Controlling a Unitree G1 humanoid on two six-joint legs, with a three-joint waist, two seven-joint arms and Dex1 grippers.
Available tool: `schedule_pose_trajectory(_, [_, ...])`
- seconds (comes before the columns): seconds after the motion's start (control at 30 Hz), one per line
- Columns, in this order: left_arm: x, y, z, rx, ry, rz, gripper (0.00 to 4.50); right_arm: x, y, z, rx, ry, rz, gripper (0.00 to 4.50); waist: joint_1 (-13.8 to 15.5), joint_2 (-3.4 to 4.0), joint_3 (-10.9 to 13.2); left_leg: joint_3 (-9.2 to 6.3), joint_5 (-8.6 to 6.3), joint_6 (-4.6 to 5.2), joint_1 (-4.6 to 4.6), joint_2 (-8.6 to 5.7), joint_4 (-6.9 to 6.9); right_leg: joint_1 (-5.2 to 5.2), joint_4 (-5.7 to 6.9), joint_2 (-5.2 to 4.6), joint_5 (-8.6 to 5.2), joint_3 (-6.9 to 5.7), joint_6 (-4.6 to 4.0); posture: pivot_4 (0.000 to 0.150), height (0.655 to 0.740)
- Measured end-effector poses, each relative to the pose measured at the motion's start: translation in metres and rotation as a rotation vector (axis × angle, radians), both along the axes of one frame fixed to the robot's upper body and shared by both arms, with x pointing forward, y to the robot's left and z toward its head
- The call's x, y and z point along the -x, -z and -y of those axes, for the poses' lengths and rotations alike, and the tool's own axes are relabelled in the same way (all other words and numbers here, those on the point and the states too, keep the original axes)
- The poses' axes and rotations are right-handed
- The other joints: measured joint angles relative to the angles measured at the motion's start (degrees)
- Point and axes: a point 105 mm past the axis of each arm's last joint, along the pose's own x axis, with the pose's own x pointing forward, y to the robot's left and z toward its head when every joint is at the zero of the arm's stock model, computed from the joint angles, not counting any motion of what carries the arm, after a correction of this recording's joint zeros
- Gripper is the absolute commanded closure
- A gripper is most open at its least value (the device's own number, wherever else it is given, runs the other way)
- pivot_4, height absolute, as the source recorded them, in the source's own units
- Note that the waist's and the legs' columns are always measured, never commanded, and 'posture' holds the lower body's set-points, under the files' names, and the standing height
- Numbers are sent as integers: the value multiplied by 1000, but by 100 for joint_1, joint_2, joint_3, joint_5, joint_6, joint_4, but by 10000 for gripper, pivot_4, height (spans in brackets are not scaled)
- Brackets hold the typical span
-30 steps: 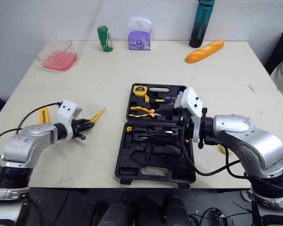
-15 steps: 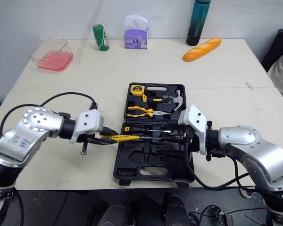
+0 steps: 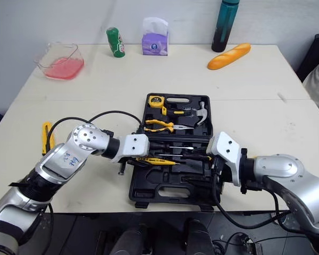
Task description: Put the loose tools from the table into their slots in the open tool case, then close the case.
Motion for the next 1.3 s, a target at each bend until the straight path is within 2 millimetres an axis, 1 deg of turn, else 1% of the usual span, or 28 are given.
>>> schedule_pose_trajectory(0.17, [-6, 1, 9, 4, -1, 30, 39548, 3, 4, 2, 3, 14, -8, 0, 13, 0, 0, -21, 1, 1, 4, -2, 5, 14, -3, -2, 1, 1, 1, 1500, 7348])
schedule_pose_trajectory(0.4, [-6, 1, 15, 13, 9, 32, 39548, 2, 5, 4, 10, 36, -5, 0, 18, 0, 0, -26, 2, 2, 2, -4, 7, 18, -5, -2, 1, -5, 2, 1500, 7348])
schedule_pose_trajectory(0.47, [-5, 2, 17, 20, 12, 20, 29264, 1, 3, 6, 8, 44, 3, 0, 20, 0, 0, -26, 2, 3, 1, -5, 8, 19, -5, -2, 2, -4, 3, 1500, 7348])
schedule_pose_trajectory(0.5, [-5, 1, 19, 25, 9, 12, 26002, 0, 2, 7, 8, 49, 8, 0, 19, 0, 0, -27, 2, 3, 2, -5, 8, 19, -4, -2, 2, -4, 3, 1500, 7348])
schedule_pose_trajectory(0.53, [-5, -1, 18, 25, 6, 11, 21634, 0, 2, 7, 8, 50, 9, 0, 17, -1, 0, -29, 2, 3, 1, -4, 8, 19, -5, -1, 2, -4, 3, 1500, 7348])
schedule_pose_trajectory(0.67, [-3, 0, 14, 13, -2, -44, 2526, 0, 2, 7, 7, 54, 11, 0, 7, -1, 0, -28, 2, 3, 1, -4, 8, 18, -5, -1, 2, -5, 3, 1500, 7348])
schedule_pose_trajectory(0.7, [-2, 0, 12, 12, -7, -58, 665, -1, 2, 7, 7, 55, 11, 0, 6, -1, 0, -28, 2, 3, 1, -4, 8, 18, -5, -1, 2, -5, 3, 1500, 7348])
schedule_pose_trajectory(0.77, [-2, -4, 8, 29, -21, -84, 665, -1, 2, 7, 7, 56, 10, 0, 3, -1, 0, -28, 3, 3, 1, -4, 8, 18, -4, -1, 2, -5, 3, 1500, 7348])
schedule_pose_trajectory(0.83, [-2, -12, 8, 77, -11, -88, 665, -1, 2, 8, 7, 57, 10, 0, 1, -1, 0, -29, 2, 3, 1, -4, 8, 18, -4, -1, 2, -4, 3, 1500, 7348])
schedule_pose_trajectory(0.93, [-1, -28, 14, 196, 71, -40, 665, -2, 1, 8, 6, 58, 11, 0, 20, 0, 0, -30, 3, 3, 2, -5, 11, 21, -5, -5, 2, -6, 3, 1500, 7348])
schedule_pose_trajectory(0.97, [-1, -31, 16, 243, 100, -27, 3104, -2, 1, 7, 5, 56, 14, 0, 18, -1, 0, -31, 3, 3, 1, -5, 12, 21, -6, -6, 2, -7, 4, 1500, 7348])
schedule_pose_trajectory(1.03, [0, -27, 15, 308, 141, -37, 8920, -2, 0, 7, 2, 54, 15, 0, 7, 0, 0, -29, 3, 3, 4, -5, 12, 23, -4, -4, 2, -8, 4, 1500, 7348])
schedule_pose_trajectory(1.13, [1, -13, 10, 339, 172, -76, 22910, -2, 0, 6, -6, 51, 15, 0, 1, 0, 0, -29, 3, 2, 3, -5, 12, 21, -4, -2, 2, -10, 4, 1500, 7348])
schedule_pose_trajectory(1.2, [-1, -9, 11, 359, 177, -83, 31850, -2, 0, 6, -8, 49, 14, 0, 1, 0, 0, -28, 3, 3, 3, -6, 13, 22, -3, -2, 3, -10, 4, 1500, 7348])
schedule_pose_trajectory(1.27, [-4, -5, 13, 370, 169, -81, 41811, -2, -1, 6, -9, 45, 18, 0, 19, 0, 0, -30, 4, 4, 2, -8, 15, 23, -4, -4, 4, -10, 6, 1500, 7348])
schedule_pose_trajectory(1.3, [-6, -3, 14, 371, 165, -82, 44214, -2, -2, 6, -9, 44, 19, 0, 24, -1, 0, -30, 4, 4, 2, -9, 15, 23, -4, -4, 4, -10, 6, 1500, 7348])
